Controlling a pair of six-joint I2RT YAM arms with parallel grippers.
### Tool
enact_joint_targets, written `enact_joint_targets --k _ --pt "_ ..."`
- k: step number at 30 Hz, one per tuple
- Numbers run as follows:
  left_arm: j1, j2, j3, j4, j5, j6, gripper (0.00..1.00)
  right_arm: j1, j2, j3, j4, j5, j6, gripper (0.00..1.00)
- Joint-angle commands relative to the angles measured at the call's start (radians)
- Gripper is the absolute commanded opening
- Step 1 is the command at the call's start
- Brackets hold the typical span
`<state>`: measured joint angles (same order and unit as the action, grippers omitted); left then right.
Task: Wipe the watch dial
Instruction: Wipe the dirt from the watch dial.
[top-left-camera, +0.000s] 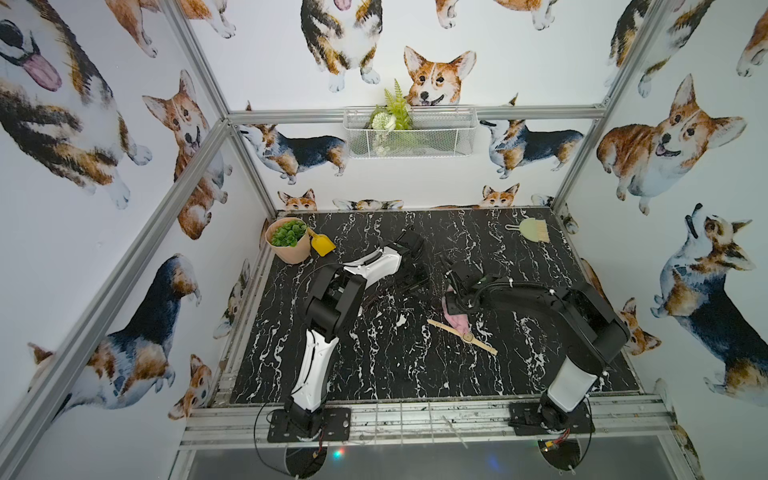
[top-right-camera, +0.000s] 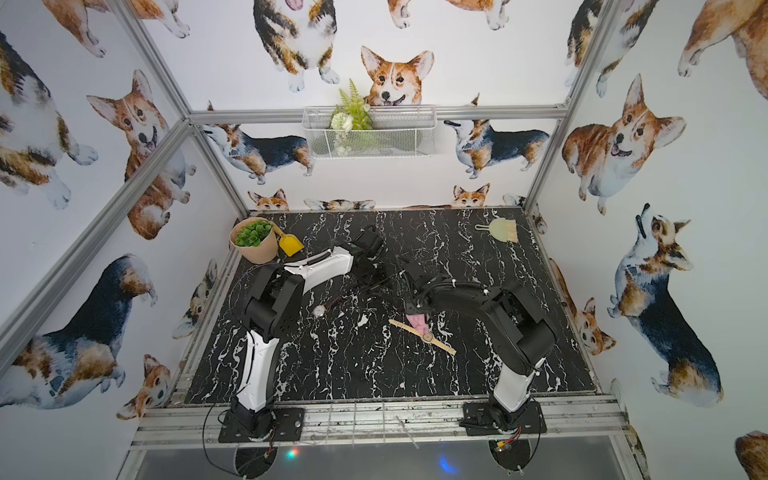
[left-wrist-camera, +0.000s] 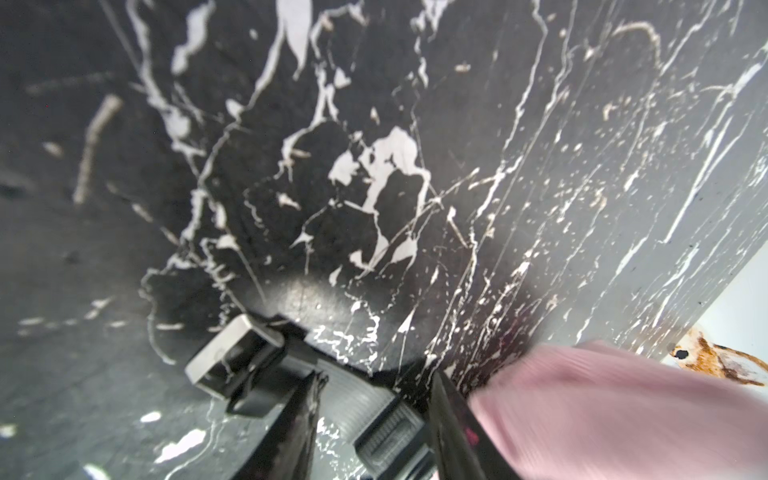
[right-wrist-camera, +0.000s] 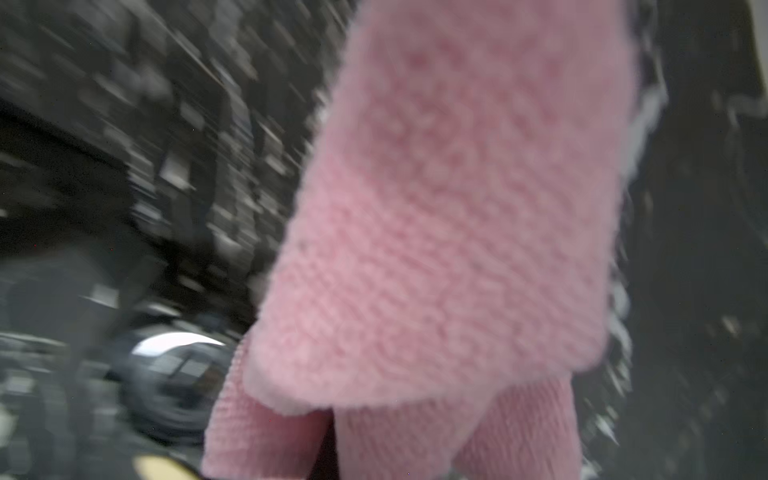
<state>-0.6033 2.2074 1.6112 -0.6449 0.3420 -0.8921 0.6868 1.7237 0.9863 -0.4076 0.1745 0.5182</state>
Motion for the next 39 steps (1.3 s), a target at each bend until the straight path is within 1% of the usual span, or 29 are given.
enact_joint_targets --k 1,5,8,11,14,18,20,24,29,34,39 --pt "-0.005 0.1 -0.039 -0.173 -0.151 -0.001 0.47 -0.001 -0.041 -0.013 -0.14 0.084 -0.015 0.07" --pt "-0.006 0.098 -0.039 -0.167 -0.151 0.013 0.47 -0.013 -0.129 -0.031 -0.099 0.05 -0.004 0.07" --pt "-0.009 0.099 -0.035 -0.165 -0.15 0.018 0.47 -0.028 -0.191 -0.048 -0.041 -0.014 0.009 0.07" --pt "-0.012 0.1 -0.034 -0.161 -0.147 0.018 0.47 -0.03 -0.213 -0.043 0.037 -0.095 0.014 0.08" --pt "-0.013 0.101 -0.036 -0.156 -0.142 0.018 0.47 -0.029 -0.169 -0.001 0.085 -0.152 0.032 0.1" --pt "-0.015 0.1 -0.038 -0.153 -0.141 0.017 0.47 -0.03 -0.047 0.088 0.117 -0.235 0.044 0.11" --pt "-0.015 0.098 -0.038 -0.154 -0.141 0.018 0.47 -0.027 0.012 0.125 0.124 -0.257 0.046 0.11" --pt "-0.015 0.097 -0.038 -0.157 -0.141 0.019 0.47 -0.014 0.082 0.147 0.12 -0.269 0.037 0.11" --pt "-0.013 0.1 -0.042 -0.151 -0.131 0.013 0.47 0.029 0.095 0.11 0.115 -0.25 0.019 0.11" --pt "-0.012 0.101 -0.058 -0.134 -0.114 -0.003 0.47 0.062 0.119 0.084 0.059 -0.183 0.026 0.1" --pt "0.005 0.092 -0.121 -0.082 -0.085 -0.036 0.47 0.078 0.081 0.038 0.005 -0.099 0.0 0.09"
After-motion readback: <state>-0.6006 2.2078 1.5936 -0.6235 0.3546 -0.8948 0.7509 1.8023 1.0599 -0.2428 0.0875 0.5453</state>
